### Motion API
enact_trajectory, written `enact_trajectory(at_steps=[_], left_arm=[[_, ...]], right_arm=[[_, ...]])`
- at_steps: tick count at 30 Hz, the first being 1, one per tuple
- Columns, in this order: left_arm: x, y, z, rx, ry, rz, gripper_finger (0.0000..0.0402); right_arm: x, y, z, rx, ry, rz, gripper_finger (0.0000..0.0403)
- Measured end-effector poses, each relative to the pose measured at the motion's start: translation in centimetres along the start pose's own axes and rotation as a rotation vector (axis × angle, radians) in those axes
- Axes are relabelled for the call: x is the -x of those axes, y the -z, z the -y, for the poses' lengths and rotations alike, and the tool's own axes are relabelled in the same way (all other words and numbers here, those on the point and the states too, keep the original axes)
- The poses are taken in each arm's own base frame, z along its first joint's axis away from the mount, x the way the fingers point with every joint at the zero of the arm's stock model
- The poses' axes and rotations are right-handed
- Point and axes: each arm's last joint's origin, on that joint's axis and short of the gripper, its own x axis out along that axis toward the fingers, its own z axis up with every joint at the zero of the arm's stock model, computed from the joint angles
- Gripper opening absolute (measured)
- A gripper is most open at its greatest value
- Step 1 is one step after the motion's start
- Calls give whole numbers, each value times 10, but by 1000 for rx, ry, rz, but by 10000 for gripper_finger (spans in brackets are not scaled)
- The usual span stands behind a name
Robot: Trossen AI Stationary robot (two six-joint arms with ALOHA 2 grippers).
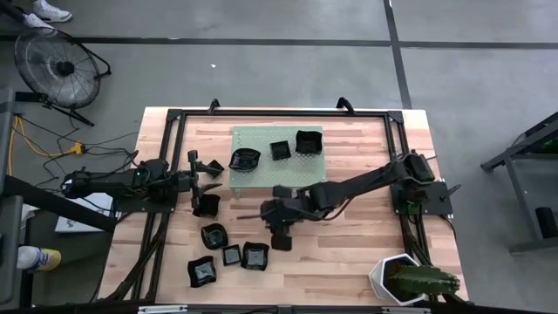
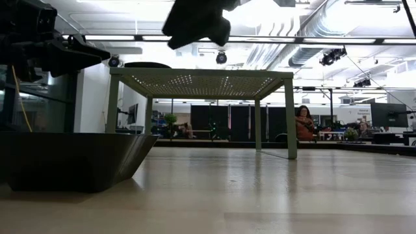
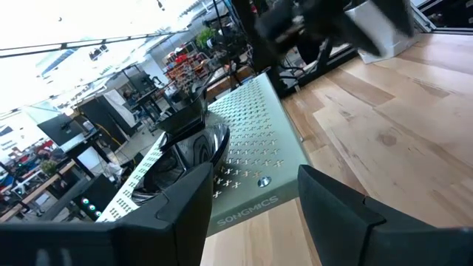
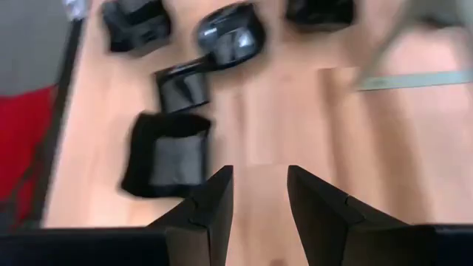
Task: Pick & Place Mini shaped plates
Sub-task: Stack the distorted square plate on top of the other distorted square plates on the shelf
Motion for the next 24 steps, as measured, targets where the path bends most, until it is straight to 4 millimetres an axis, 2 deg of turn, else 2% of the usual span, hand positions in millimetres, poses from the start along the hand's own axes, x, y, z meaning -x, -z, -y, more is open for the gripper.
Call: enact_trajectory(at_steps=[7, 16, 24], left_arm=[[0, 0, 0, 0, 0, 0, 193], [0, 0, 0, 0, 0, 0, 193], [0, 0, 0, 0, 0, 0, 193]], right_arm=[[-30, 0, -16, 58, -160, -143, 124], [-67, -9, -20, 69, -136, -257, 124], [-86, -8, -23, 63, -171, -318, 124]])
